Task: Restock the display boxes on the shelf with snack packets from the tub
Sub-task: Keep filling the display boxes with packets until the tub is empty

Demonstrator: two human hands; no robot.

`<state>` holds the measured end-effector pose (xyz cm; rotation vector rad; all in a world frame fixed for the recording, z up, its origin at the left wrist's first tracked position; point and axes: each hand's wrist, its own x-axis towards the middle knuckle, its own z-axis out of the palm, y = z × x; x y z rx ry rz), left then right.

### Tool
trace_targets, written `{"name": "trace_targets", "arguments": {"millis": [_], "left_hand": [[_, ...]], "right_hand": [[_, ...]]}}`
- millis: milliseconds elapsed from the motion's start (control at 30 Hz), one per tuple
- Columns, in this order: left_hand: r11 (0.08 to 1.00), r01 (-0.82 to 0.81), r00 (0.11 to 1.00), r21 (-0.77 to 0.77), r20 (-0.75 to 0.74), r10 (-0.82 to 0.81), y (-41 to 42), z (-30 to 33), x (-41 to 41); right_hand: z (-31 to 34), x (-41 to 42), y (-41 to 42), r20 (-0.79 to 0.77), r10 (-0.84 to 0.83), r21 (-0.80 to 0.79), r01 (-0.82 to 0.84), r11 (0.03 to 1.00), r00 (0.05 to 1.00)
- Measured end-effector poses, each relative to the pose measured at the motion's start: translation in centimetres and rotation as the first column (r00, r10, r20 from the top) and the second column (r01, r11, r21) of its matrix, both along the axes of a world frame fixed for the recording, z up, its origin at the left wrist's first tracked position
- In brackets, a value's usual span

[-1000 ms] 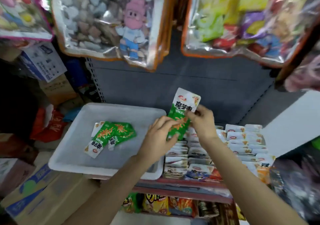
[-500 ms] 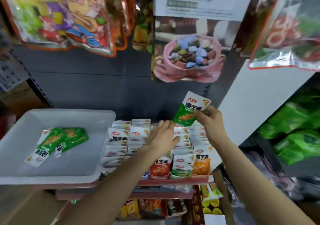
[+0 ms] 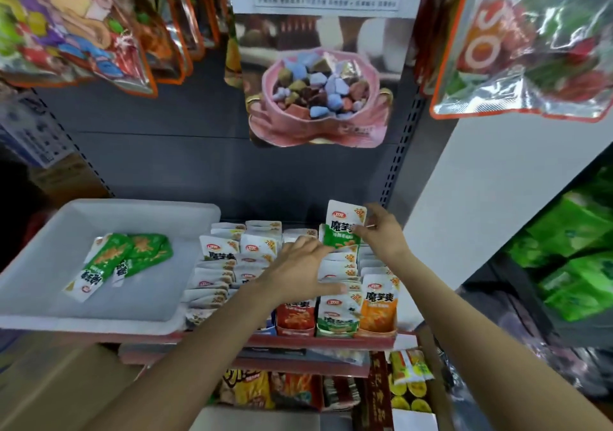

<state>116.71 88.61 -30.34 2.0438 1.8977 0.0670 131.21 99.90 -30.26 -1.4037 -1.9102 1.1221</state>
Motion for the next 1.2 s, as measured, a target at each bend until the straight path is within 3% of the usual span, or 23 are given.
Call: {"name": "trace_targets", "arguments": {"millis": [100,233,367,533,700,833,1000,1200], "left_hand": [[0.997,0.03,0.999,-0.067,-0.017,-0.031,-0.7,0.4,-0.4],[0.992,0.071,0.993,-0.106,-0.081,-0.08,-1.0,0.4,-0.6],[0.996,0.082,0.991,-0.045,-0.101,-0.087,-0.9,-0.2,-0.6],[0.998,0.067,0.995,-0.016,-0.073,-0.068,-0.8,-0.5,-0.6],[1.0,0.02,0.999,-0.004,0.04,-0.02,-1.6,0.3,-1.9],[0.984,-0.089,0.985,0.154,0.157,0.065,-3.5,1.0,-5.3],[0.832,-0.441,0.859,0.337,0.428,0.282,-7.0,-0.1,-13.3],[0.677,-0.732,0.53,0.081,0.691,0.491,-12.0,-1.6,-23.5]], "right_hand": [[0.3,0.0,-0.1,0.014,0.053,0.09,-0.054,0.994,0.999],[0.2,-0.2,0.4,0.195,0.086,0.175,-0.121,0.977,0.977],[-0.6,-0.4,0.5,0.425,0.151,0.109,-0.216,0.97,0.892],[-0.4,-0.9,0.6,0.532,0.154,0.088,-0.236,0.968,0.833],[0.2,-2.2,-1.5,0.414,0.07,0.262,-0.192,0.946,0.908],[1.6,-5.6,-4.3,0.331,0.13,0.32,-0.241,0.916,0.935],[2.6,-13.2,-8.4,0.137,0.327,0.226,-0.351,0.909,0.935],[1.1,-25.1,-13.2,0.112,0.45,0.163,-0.463,0.871,0.886]]}}
